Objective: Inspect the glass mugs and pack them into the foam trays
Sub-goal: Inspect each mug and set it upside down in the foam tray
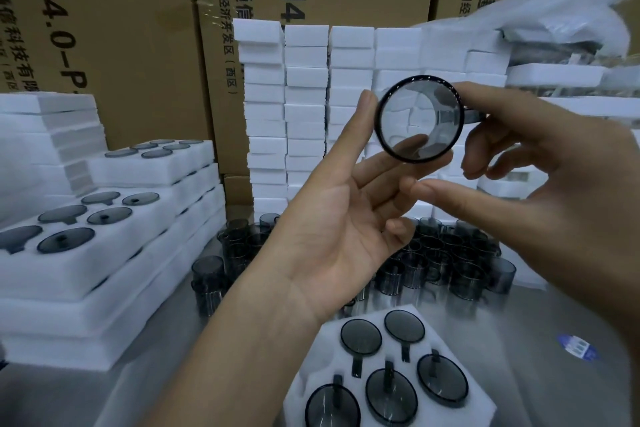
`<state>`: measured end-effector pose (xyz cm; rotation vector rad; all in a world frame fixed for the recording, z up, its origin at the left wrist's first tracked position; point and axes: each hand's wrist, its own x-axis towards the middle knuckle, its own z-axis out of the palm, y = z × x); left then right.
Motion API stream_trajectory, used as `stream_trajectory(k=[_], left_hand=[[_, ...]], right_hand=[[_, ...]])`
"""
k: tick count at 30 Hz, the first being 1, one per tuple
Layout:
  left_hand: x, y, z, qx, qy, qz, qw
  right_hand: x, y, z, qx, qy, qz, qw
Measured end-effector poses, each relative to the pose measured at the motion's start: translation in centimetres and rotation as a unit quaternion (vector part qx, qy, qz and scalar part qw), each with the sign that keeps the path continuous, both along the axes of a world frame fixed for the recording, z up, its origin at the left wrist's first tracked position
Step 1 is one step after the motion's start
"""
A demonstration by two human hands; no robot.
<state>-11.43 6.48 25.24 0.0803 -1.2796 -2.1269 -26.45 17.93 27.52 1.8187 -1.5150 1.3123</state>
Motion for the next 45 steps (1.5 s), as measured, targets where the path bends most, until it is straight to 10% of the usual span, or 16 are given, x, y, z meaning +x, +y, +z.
stream_trajectory(k=[5, 11, 25, 32, 40, 45], left_hand=[[-0.5, 0.6, -0.4, -0.186, -0.032, 0.252, 0.949], [-0.1, 0.3, -0.4, -0.326, 0.038, 0.334, 0.884], [4.2, -3.3, 1.0, -0.593, -0.033, 0.436, 0.676], [4.8, -3.9, 1.2, -0.574, -0.017, 0.425, 0.700], [4.5, -3.3, 1.4, -0.599, 0.027, 0.499, 0.626], [4.2, -3.4, 1.1, -0.580, 0.041, 0.453, 0.676]], right_hand=[[0.5, -0.6, -0.4, 0.024, -0.052, -0.009, 0.998], [1.5, -2.1, -1.2, 0.003, -0.201, 0.106, 0.974], [3.0, -4.7, -2.8, 0.144, -0.452, 0.390, 0.789], [3.7, -4.8, -2.7, 0.182, -0.467, 0.379, 0.778], [5.6, -5.1, -3.3, 0.122, -0.475, 0.410, 0.769], [6.2, -4.8, -3.2, 0.159, -0.497, 0.474, 0.710]])
